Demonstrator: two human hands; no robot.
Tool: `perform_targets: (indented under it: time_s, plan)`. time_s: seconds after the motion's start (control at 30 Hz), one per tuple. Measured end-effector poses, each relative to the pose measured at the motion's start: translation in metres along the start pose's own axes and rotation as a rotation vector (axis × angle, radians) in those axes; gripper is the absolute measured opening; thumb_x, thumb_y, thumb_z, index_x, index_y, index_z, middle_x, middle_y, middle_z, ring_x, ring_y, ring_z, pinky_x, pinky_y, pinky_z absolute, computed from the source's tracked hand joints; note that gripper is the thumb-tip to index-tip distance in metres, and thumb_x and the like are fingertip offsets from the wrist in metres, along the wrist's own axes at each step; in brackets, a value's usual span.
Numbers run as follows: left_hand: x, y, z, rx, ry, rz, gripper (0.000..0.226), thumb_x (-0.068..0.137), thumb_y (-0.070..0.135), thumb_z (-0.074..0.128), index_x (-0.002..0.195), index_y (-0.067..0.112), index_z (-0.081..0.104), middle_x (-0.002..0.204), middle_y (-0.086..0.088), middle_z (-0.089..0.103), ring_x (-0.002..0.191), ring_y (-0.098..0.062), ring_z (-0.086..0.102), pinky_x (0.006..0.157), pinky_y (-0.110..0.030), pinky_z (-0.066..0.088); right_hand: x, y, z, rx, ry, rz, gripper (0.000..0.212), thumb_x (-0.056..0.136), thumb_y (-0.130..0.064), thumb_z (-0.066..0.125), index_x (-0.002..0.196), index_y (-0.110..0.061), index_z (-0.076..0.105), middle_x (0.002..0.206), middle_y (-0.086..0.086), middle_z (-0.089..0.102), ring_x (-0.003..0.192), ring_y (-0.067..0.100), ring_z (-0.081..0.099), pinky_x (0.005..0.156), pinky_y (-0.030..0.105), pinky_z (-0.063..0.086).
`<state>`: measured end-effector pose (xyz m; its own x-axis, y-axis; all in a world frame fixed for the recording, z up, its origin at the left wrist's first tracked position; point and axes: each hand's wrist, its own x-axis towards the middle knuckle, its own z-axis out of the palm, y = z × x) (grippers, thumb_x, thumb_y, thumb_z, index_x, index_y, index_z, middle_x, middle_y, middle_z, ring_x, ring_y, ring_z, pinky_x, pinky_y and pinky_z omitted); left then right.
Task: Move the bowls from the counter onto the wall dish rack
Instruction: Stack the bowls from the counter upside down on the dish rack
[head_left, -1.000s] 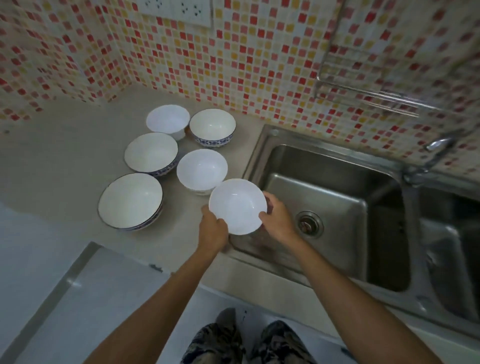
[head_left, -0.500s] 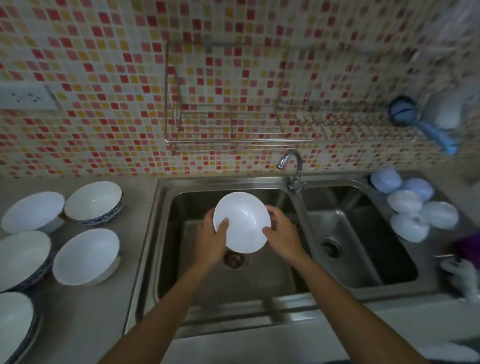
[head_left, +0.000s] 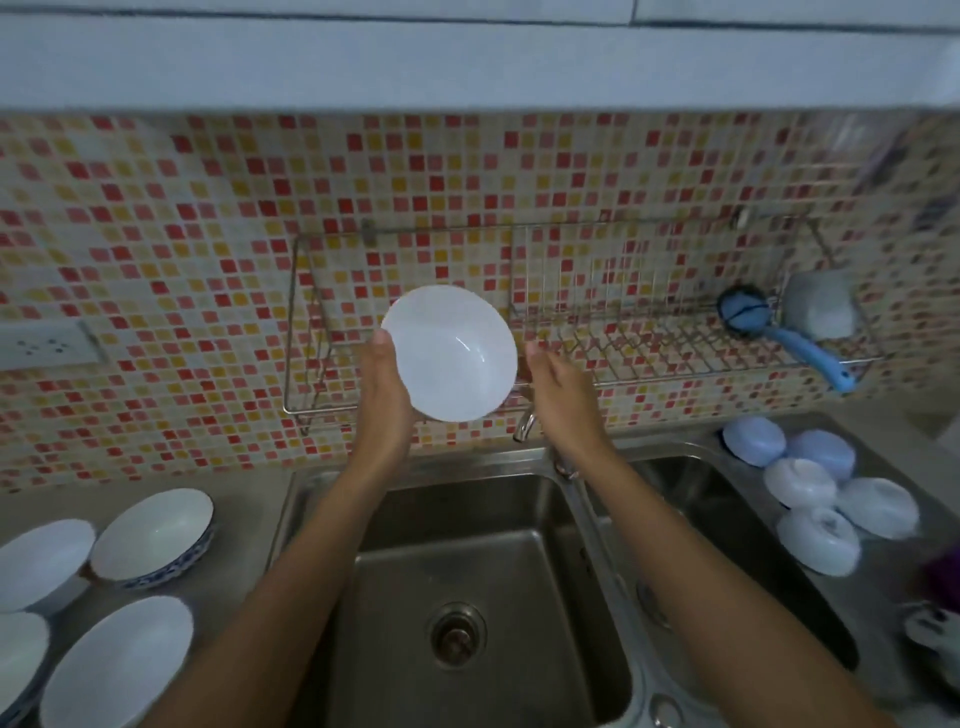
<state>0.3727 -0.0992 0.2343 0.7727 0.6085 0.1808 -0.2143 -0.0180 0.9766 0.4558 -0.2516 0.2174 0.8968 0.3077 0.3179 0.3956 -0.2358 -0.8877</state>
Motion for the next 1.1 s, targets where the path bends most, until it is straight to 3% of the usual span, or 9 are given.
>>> perform_targets:
  time_s: [0.07, 0.1, 0.17, 0.27, 0.43, 0.57, 0.63, 0.8, 1.1]
  plan:
    - [0.017, 0.014, 0.004, 0.076, 0.039, 0.055, 0.041, 0.099, 0.051, 0.022, 0.134, 0.034, 0.034, 0.13, 0.003, 0.046, 0.115, -0.019, 0.051, 0.081, -0.031, 0.05, 0.015, 0.011, 0.005, -0.207, -0.008, -0.102, 0.04, 0.101, -0.042, 0.029, 0.101, -0.02, 0.062, 0.09, -0.006, 0.068, 0.085, 0.009, 0.063, 0.08, 0.03, 0.051]
    - [0.025, 0.019, 0.006, 0.122, 0.054, 0.076, 0.041, 0.099, 0.048, 0.023, 0.136, 0.032, 0.033, 0.13, 0.002, 0.044, 0.116, -0.02, 0.049, 0.081, -0.031, 0.047, 0.024, 0.022, 0.008, -0.35, -0.024, -0.162, 0.046, 0.1, -0.045, 0.025, 0.116, -0.019, 0.061, 0.109, -0.001, 0.069, 0.101, 0.015, 0.064, 0.096, 0.038, 0.049]
    - [0.039, 0.025, 0.01, 0.208, 0.048, 0.126, 0.042, 0.1, 0.043, 0.027, 0.14, 0.029, 0.029, 0.136, -0.001, 0.04, 0.12, -0.02, 0.043, 0.088, -0.033, 0.04, 0.037, 0.044, 0.015, -0.641, -0.053, -0.228, 0.058, 0.099, -0.047, 0.017, 0.144, -0.018, 0.039, 0.149, 0.004, 0.043, 0.138, 0.024, 0.038, 0.119, 0.041, 0.017]
    - [0.058, 0.021, 0.013, 0.435, -0.044, 0.283, 0.05, 0.099, 0.041, 0.036, 0.146, 0.029, 0.022, 0.149, -0.002, 0.031, 0.124, -0.014, 0.036, 0.097, -0.031, 0.035, 0.043, 0.066, 0.027, -0.889, -0.046, -0.234, 0.061, 0.102, -0.045, 0.009, 0.153, -0.012, 0.01, 0.161, 0.008, 0.008, 0.149, 0.022, 0.001, 0.12, 0.042, -0.006]
    - [0.098, -0.015, 0.015, 0.999, -0.275, 0.473, 0.079, 0.089, 0.049, 0.056, 0.151, 0.025, 0.013, 0.151, -0.004, 0.027, 0.136, -0.02, 0.028, 0.105, -0.028, 0.029, 0.041, 0.067, 0.032, -0.912, 0.016, -0.239, 0.066, 0.1, -0.044, 0.0, 0.151, -0.003, 0.0, 0.16, 0.016, -0.006, 0.148, 0.026, -0.01, 0.119, 0.043, -0.009]
    - [0.114, -0.038, 0.018, 1.26, -0.409, 0.571, 0.09, 0.08, 0.047, 0.068, 0.15, 0.015, 0.021, 0.15, -0.01, 0.032, 0.134, -0.029, 0.031, 0.11, -0.048, 0.033, 0.04, 0.065, 0.033, -0.898, 0.042, -0.247, 0.066, 0.099, -0.042, 0.002, 0.151, -0.002, 0.006, 0.159, 0.018, -0.001, 0.148, 0.029, -0.005, 0.12, 0.045, -0.006]
    - [0.118, -0.046, 0.02, 1.288, -0.439, 0.604, 0.087, 0.076, 0.042, 0.074, 0.146, 0.015, 0.029, 0.148, -0.009, 0.035, 0.133, -0.03, 0.032, 0.109, -0.05, 0.034, 0.04, 0.065, 0.033, -0.888, 0.053, -0.249, 0.064, 0.1, -0.039, 0.007, 0.15, 0.0, 0.01, 0.159, 0.018, 0.006, 0.148, 0.03, 0.0, 0.12, 0.045, -0.004]
    - [0.125, -0.052, 0.028, 1.291, -0.444, 0.638, 0.084, 0.066, 0.031, 0.082, 0.138, 0.015, 0.041, 0.14, -0.008, 0.041, 0.126, -0.027, 0.036, 0.108, -0.043, 0.036, 0.04, 0.067, 0.034, -0.903, 0.078, -0.27, 0.061, 0.102, -0.037, 0.014, 0.148, 0.001, 0.022, 0.156, 0.02, 0.019, 0.147, 0.031, 0.014, 0.117, 0.045, 0.004]
    - [0.131, -0.063, 0.035, 1.393, -0.463, 0.546, 0.091, 0.066, 0.035, 0.082, 0.144, 0.015, 0.037, 0.134, -0.008, 0.038, 0.125, -0.027, 0.033, 0.106, -0.039, 0.033, 0.039, 0.064, 0.035, -0.916, 0.096, -0.268, 0.06, 0.101, -0.036, 0.017, 0.143, 0.003, 0.034, 0.151, 0.021, 0.032, 0.143, 0.031, 0.026, 0.116, 0.045, 0.008]
